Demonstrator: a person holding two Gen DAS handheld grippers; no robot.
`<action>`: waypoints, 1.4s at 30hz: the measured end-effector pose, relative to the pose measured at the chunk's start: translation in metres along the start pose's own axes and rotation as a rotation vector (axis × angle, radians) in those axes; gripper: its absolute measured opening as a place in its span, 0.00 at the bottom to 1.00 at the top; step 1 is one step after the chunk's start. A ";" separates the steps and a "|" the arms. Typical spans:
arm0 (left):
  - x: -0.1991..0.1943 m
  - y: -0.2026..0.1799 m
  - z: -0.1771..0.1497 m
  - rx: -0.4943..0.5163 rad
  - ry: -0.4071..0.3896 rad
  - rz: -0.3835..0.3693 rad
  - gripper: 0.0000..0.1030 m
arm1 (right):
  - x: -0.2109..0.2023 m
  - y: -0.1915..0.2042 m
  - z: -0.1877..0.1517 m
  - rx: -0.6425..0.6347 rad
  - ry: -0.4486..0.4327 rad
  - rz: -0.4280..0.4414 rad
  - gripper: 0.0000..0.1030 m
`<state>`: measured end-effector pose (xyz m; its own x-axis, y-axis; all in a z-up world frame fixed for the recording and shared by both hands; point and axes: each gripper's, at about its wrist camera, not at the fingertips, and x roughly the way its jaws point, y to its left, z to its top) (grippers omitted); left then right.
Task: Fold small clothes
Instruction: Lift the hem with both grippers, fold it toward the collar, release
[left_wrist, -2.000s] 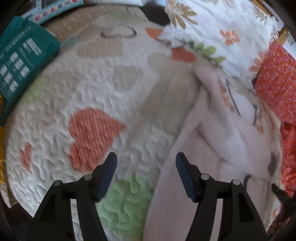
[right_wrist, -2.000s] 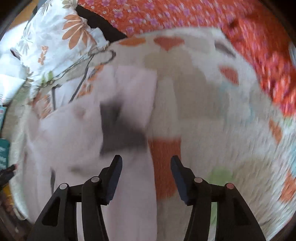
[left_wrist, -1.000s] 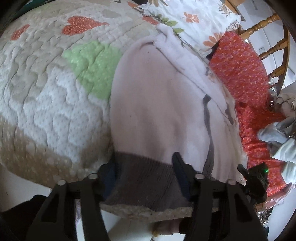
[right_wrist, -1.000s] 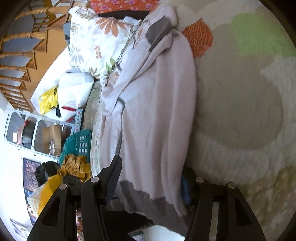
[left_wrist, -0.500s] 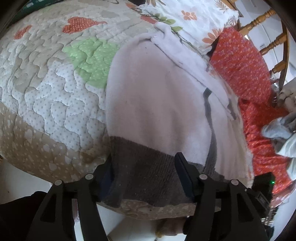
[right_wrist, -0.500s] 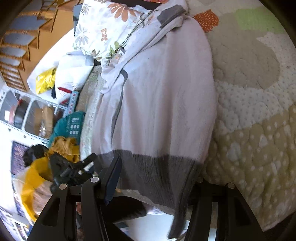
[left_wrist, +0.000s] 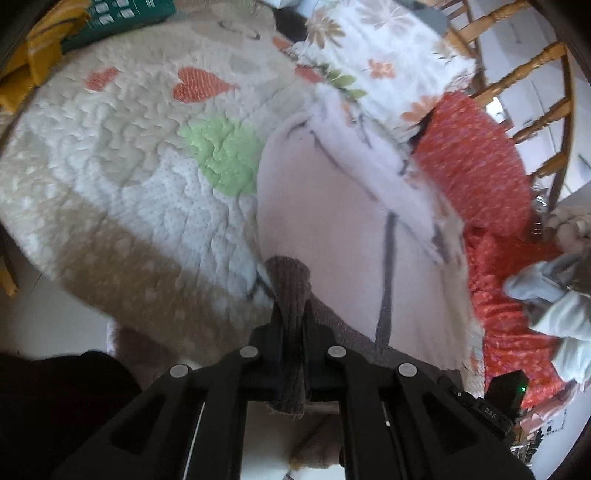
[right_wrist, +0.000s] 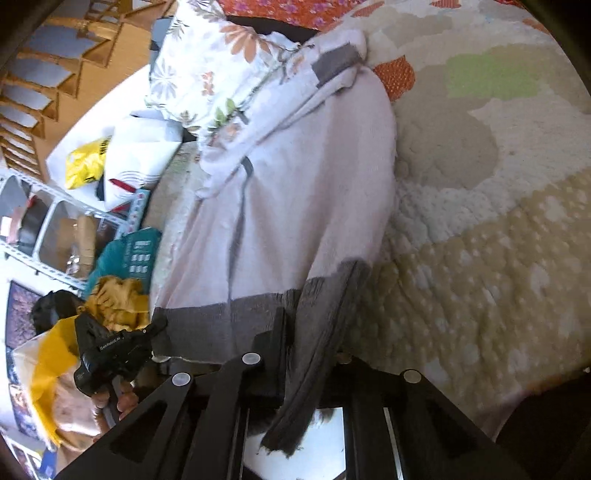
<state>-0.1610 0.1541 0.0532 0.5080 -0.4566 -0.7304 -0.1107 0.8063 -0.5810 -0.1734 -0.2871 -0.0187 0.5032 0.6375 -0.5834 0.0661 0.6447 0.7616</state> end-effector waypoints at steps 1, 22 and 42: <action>-0.009 0.000 -0.009 0.003 -0.007 -0.003 0.07 | -0.008 0.001 -0.007 -0.010 0.008 0.009 0.09; -0.002 -0.030 0.060 -0.020 -0.079 -0.035 0.07 | -0.046 0.050 0.043 -0.156 -0.039 0.026 0.04; 0.224 -0.072 0.276 -0.080 -0.019 0.065 0.07 | 0.116 0.028 0.309 -0.043 -0.100 -0.204 0.05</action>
<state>0.1967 0.0974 0.0305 0.5136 -0.3963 -0.7610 -0.2119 0.8009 -0.5600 0.1525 -0.3252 0.0226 0.5661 0.4489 -0.6913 0.1397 0.7743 0.6172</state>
